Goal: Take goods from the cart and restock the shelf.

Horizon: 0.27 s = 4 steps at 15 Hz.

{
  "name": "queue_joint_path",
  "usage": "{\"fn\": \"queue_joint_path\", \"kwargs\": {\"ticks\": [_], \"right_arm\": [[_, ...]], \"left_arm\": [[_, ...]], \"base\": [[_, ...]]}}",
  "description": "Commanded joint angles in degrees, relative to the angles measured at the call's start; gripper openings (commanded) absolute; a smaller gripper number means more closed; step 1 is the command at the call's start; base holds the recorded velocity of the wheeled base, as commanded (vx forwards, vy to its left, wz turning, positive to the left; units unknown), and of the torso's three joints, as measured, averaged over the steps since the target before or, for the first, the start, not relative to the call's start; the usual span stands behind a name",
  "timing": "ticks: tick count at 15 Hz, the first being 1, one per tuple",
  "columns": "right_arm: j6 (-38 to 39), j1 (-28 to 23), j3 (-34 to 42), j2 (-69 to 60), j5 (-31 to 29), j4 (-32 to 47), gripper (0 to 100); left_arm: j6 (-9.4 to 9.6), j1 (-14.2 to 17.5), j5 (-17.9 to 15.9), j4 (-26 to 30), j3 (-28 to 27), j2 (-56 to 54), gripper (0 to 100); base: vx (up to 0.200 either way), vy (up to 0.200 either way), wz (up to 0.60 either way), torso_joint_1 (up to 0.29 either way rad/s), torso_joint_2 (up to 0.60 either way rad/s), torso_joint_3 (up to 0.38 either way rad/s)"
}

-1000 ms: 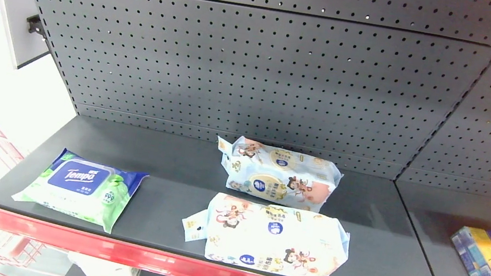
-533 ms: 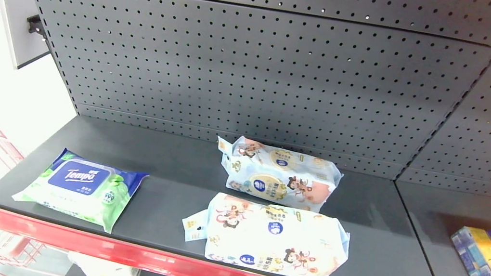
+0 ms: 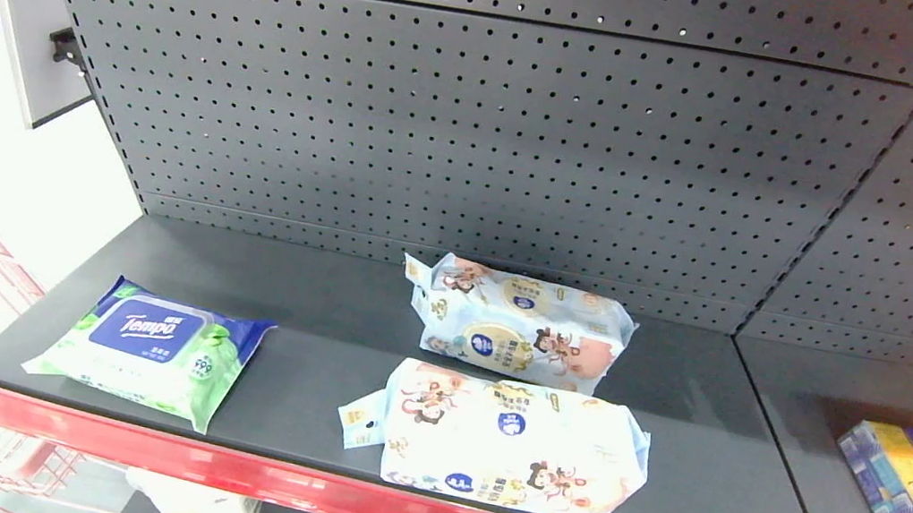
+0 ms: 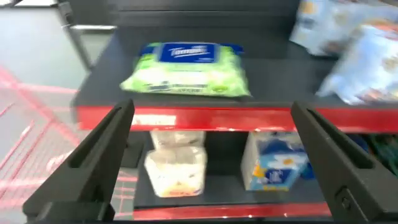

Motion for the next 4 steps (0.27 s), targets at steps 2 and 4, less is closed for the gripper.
{"fn": "queue_joint_path", "kwargs": {"ticks": [2, 4], "right_arm": [[-0.06, -0.04, 0.02, -0.05, -0.07, 0.07, 100], [-0.15, -0.04, 0.02, -0.13, -0.16, 0.07, 100]], "left_arm": [[-1.32, 0.03, 5.15, -0.33, 0.1, -0.02, 100], [-0.62, -0.06, 1.73, 0.11, 0.01, -0.02, 100]], "base": [[0.0, 0.0, 0.0, 0.0, 0.0, 0.0], [0.0, 0.0, 0.0, 0.0, 0.0, 0.0]]}}
